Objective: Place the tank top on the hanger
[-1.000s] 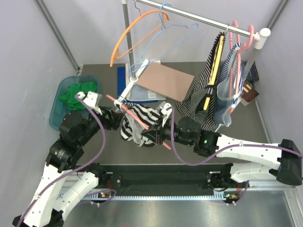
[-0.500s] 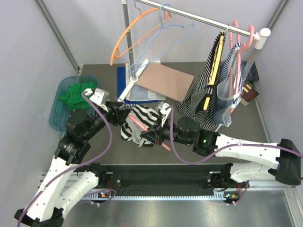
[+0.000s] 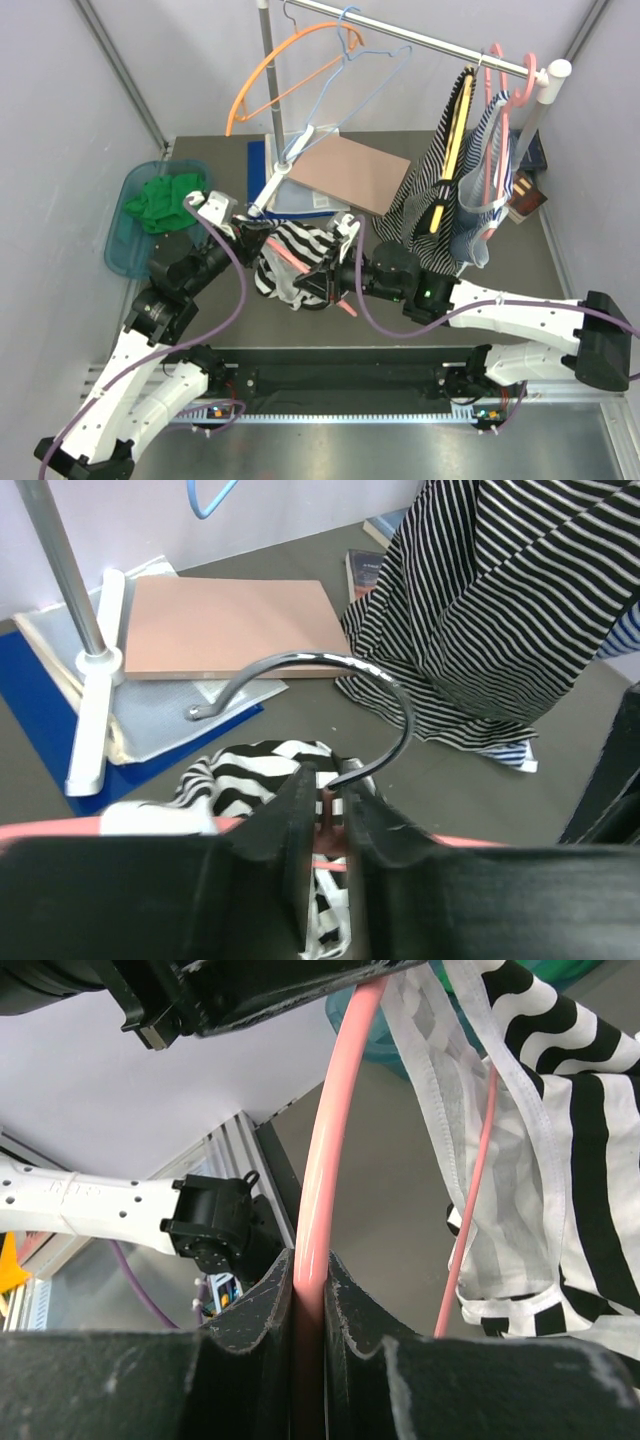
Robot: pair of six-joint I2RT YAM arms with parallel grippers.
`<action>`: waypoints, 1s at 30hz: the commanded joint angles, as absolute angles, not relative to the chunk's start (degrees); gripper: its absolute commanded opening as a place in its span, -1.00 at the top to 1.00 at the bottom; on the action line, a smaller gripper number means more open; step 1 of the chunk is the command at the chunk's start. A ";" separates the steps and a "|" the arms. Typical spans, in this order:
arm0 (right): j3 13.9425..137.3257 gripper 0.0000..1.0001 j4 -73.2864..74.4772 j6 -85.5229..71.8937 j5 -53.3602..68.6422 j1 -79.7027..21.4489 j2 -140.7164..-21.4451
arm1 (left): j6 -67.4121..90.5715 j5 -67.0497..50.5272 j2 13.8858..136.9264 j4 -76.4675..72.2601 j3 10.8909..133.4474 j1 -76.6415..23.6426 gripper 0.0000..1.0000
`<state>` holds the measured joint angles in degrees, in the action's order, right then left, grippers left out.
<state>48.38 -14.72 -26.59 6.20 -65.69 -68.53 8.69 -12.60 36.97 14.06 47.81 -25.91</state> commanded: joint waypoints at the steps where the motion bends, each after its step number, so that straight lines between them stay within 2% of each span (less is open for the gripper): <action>1: 51.06 1.00 -21.27 -27.51 8.44 -64.69 -70.48 | 7.21 -12.66 36.91 8.53 45.88 -25.93 0.99; 4: 51.50 0.90 -20.22 -28.04 8.61 -63.99 -71.45 | 5.11 -11.52 37.18 8.79 45.88 -26.01 1.00; 6: 52.12 0.50 -18.81 -27.95 8.88 -63.28 -71.63 | 3.26 -8.54 37.00 9.23 45.70 -25.93 1.00; 7: 52.38 0.14 -17.50 -27.78 8.88 -62.85 -71.54 | 2.47 -7.48 36.83 9.23 45.36 -25.93 1.00; 8: 52.56 -0.41 -16.71 -27.51 8.79 -62.15 -71.28 | 0.98 -5.12 36.65 9.05 45.00 -25.93 1.00; 11: 52.91 -0.79 -12.32 -26.37 8.09 -59.87 -68.48 | -1.13 -2.47 36.12 9.05 43.77 -25.93 1.00; 14: 52.47 -0.89 -5.65 -26.02 5.29 -57.06 -63.47 | -1.67 1.30 35.86 9.40 42.63 -25.93 1.00; 17: 50.98 -0.89 2.35 -25.05 0.29 -55.64 -59.07 | -1.23 6.31 36.03 9.14 41.49 -25.93 1.00; 21: 44.22 -0.90 4.48 -27.31 -1.32 -53.97 -55.81 | -1.23 8.61 36.39 9.23 41.13 -25.84 1.00; 27: 37.18 -0.76 -1.04 -34.27 -0.26 -53.35 -59.67 | -2.37 5.37 33.41 9.84 39.73 -25.93 1.00; 30: 37.70 -0.58 -3.51 -34.98 -0.26 -53.26 -64.22 | -2.81 3.69 31.04 9.84 38.85 -25.93 1.00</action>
